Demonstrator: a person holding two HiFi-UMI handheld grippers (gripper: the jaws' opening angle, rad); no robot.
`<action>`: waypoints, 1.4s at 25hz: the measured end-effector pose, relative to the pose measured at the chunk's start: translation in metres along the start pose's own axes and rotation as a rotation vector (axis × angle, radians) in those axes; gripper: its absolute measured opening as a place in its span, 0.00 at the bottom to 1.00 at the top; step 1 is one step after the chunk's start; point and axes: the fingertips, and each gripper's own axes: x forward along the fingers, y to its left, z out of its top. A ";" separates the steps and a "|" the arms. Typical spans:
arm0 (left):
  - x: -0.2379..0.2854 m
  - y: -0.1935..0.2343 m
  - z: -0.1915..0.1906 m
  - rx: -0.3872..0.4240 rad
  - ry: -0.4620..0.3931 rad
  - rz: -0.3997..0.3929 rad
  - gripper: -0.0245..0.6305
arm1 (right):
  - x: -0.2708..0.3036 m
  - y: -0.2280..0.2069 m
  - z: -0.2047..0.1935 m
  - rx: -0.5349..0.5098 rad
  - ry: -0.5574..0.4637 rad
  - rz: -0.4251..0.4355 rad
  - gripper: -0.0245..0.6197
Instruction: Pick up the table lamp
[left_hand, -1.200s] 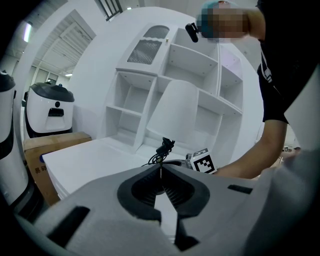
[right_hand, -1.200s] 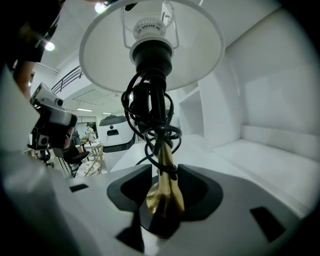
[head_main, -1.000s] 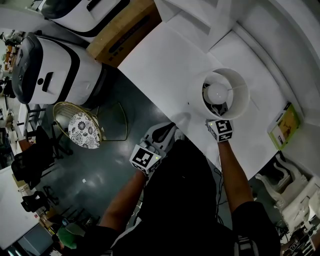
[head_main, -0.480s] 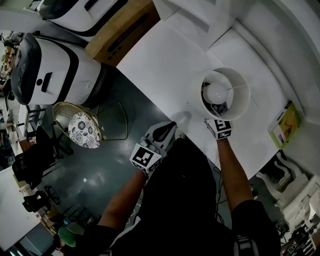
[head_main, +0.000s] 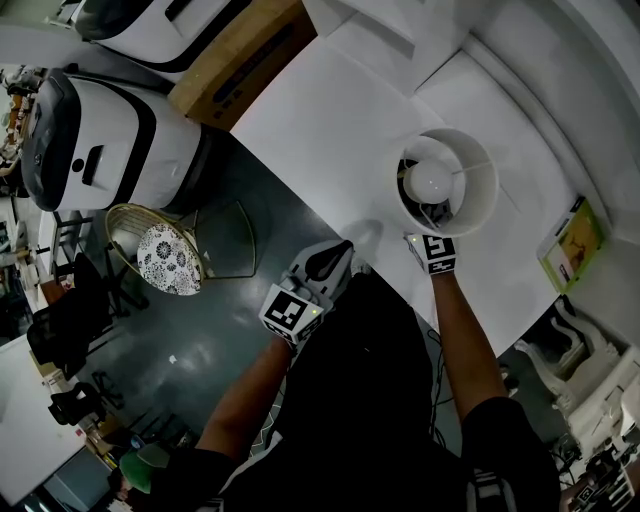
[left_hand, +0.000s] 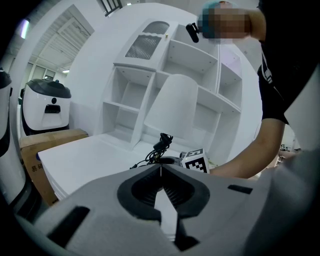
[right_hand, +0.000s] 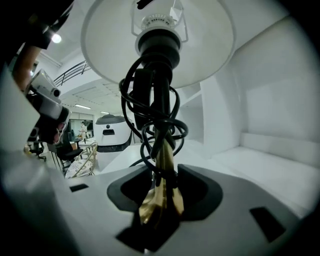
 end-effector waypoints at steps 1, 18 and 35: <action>0.000 -0.001 -0.001 -0.006 0.001 -0.001 0.07 | 0.000 -0.001 0.000 -0.006 -0.003 -0.019 0.25; -0.011 -0.011 -0.009 0.007 0.012 -0.002 0.07 | -0.001 -0.004 -0.001 -0.066 -0.030 -0.087 0.25; -0.013 -0.017 -0.021 0.012 0.045 -0.017 0.07 | 0.000 -0.005 -0.004 -0.016 -0.006 -0.059 0.24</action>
